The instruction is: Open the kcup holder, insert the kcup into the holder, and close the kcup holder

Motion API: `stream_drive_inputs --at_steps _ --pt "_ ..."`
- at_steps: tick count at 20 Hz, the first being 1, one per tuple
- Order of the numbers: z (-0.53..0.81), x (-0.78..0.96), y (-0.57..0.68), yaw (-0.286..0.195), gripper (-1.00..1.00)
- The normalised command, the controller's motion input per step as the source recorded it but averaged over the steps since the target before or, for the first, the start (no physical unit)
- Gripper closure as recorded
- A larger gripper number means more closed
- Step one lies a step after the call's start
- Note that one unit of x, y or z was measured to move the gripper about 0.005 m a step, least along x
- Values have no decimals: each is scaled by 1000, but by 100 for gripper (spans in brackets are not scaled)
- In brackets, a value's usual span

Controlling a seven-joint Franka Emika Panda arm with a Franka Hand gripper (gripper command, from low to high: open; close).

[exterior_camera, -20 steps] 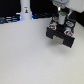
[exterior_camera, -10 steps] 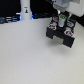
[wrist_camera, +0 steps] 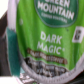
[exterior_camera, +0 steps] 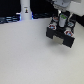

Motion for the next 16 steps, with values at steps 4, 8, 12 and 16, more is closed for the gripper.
stream_drive_inputs --at_steps 4,8,12,16 --pt "-125 2 14 7 100" --pt "-111 -56 10 18 100" --pt "-92 -26 -22 4 100" --pt "-228 -5 -37 1 100"
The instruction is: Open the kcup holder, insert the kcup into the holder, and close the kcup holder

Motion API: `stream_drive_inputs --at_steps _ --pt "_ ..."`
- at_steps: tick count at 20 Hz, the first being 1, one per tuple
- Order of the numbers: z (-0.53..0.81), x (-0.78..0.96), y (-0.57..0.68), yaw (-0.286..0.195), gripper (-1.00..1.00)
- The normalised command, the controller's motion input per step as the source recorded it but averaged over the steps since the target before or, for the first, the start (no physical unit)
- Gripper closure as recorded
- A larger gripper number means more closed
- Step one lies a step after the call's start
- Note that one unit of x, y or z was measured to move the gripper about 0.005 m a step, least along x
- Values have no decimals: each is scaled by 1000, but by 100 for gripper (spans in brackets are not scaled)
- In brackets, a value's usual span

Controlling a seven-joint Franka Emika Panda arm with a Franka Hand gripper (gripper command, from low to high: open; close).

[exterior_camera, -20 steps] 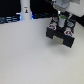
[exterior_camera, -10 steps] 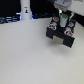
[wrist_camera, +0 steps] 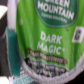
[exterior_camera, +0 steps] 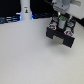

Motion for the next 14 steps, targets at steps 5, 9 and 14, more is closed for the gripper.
stream_drive_inputs --at_steps 5,9,14 --pt "-186 12 -7 6 100" --pt "-122 6 92 28 100" --pt "-52 -17 114 29 100"
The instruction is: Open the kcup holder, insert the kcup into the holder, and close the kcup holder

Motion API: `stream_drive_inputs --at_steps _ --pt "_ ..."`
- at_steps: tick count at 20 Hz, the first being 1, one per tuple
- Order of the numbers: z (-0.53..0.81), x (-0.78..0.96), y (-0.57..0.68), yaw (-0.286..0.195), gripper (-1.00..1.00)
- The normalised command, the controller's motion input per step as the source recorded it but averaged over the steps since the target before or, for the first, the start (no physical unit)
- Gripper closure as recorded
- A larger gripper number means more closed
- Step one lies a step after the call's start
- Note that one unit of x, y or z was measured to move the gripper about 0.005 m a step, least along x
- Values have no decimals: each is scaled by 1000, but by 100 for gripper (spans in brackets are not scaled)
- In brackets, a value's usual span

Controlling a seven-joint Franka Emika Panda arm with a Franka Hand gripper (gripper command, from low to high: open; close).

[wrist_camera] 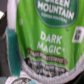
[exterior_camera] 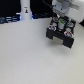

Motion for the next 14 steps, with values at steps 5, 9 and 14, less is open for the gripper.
stream_drive_inputs --at_steps 5,9,14 --pt "-28 -22 140 27 100" --pt "-44 -21 153 27 100" --pt "-55 17 136 23 100"
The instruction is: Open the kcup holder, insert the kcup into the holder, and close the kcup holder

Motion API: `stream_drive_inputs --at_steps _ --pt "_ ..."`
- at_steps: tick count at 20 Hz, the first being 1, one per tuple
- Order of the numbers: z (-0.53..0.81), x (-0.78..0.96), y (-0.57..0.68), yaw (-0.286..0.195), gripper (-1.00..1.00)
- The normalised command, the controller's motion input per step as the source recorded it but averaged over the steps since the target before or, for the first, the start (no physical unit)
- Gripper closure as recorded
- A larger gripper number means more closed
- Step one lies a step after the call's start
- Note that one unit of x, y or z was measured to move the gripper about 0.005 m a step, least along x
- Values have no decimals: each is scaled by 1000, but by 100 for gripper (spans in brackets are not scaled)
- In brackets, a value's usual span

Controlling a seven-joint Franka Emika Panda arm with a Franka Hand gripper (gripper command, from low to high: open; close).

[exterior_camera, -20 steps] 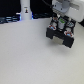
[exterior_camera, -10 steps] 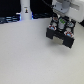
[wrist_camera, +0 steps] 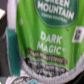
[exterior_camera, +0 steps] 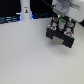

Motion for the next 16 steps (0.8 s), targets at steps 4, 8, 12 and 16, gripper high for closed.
stream_drive_inputs --at_steps 4,8,12,16 --pt "-59 -17 158 29 100" --pt "-10 -313 38 62 -100" --pt "437 282 -139 67 -100" --pt "501 437 -316 71 -100"
